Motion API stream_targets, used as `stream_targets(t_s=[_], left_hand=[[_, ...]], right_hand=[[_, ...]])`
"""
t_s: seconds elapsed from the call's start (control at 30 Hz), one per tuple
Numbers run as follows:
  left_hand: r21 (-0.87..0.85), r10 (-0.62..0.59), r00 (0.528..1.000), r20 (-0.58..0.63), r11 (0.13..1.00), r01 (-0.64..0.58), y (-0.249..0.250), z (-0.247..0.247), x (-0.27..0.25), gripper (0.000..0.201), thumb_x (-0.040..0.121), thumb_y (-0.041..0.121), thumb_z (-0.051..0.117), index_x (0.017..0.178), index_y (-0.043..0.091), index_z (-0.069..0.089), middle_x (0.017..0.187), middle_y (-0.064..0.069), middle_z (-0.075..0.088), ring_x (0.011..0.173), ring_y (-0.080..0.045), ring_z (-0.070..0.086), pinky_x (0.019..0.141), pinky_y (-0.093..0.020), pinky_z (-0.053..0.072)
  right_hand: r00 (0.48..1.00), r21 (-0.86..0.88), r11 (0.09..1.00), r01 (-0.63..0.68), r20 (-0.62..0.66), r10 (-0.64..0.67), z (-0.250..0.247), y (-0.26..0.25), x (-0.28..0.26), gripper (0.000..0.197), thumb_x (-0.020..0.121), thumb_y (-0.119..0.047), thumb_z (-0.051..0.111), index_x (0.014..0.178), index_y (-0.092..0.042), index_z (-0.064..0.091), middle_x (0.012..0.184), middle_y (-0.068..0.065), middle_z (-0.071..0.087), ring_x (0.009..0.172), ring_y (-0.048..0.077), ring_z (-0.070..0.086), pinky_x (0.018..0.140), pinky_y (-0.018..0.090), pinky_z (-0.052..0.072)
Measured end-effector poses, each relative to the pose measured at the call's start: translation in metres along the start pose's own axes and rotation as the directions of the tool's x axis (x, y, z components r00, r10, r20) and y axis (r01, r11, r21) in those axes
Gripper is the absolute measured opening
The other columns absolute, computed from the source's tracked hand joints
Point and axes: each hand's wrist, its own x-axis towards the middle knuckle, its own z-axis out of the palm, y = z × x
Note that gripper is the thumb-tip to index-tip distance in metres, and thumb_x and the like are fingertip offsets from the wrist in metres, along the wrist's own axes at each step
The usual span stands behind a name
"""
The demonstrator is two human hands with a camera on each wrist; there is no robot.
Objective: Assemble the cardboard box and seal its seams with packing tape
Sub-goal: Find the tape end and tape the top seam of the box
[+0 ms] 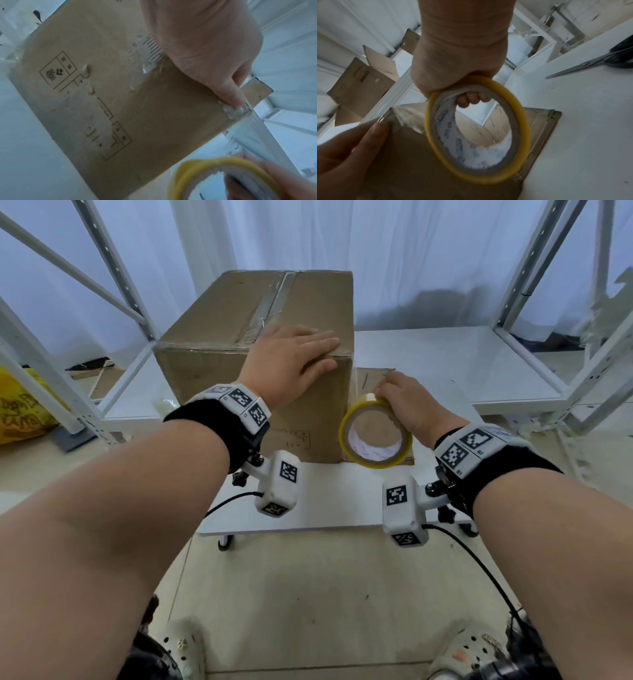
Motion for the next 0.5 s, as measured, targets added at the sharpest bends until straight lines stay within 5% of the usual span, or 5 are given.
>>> stream_targets(t_s=[0.1, 0.23, 0.5], left_hand=[[0.03, -0.181, 0.983, 0.015, 0.983, 0.181, 0.013, 0.007, -0.006, 0.044, 0.097, 0.05, 0.033, 0.133, 0.034, 0.051, 0.138, 0.012, 0.05, 0.128, -0.024, 0.036, 0.101, -0.038, 0.012], [-0.034, -0.306, 0.952, -0.008, 0.951, 0.306, 0.026, 0.014, -0.008, 0.038, 0.097, 0.047, 0.037, 0.132, 0.039, 0.05, 0.137, 0.012, 0.047, 0.128, -0.022, 0.033, 0.098, -0.033, 0.01], [0.012, -0.276, 0.96, 0.037, 0.961, 0.276, 0.024, 0.008, -0.013, 0.043, 0.099, 0.042, 0.036, 0.141, 0.033, 0.039, 0.146, 0.011, 0.038, 0.134, -0.015, 0.031, 0.109, -0.035, 0.01]], right_hand=[[1.0, -0.147, 0.989, 0.008, -0.023, -0.012, 0.004, 0.004, 0.002, 0.014, 0.098, -0.013, 0.033, 0.095, -0.009, 0.047, 0.097, 0.007, 0.05, 0.09, 0.021, 0.044, 0.077, 0.029, 0.031], [0.998, -0.435, 0.9, 0.044, 0.069, -0.015, 0.016, 0.018, -0.004, 0.02, 0.1, -0.017, 0.027, 0.09, -0.01, 0.043, 0.089, 0.006, 0.049, 0.083, 0.025, 0.047, 0.074, 0.033, 0.034], [0.997, -0.243, 0.97, 0.013, 0.072, 0.005, 0.017, 0.014, -0.001, 0.027, 0.098, -0.009, 0.031, 0.112, -0.009, 0.054, 0.104, 0.005, 0.05, 0.094, 0.018, 0.043, 0.077, 0.024, 0.028]])
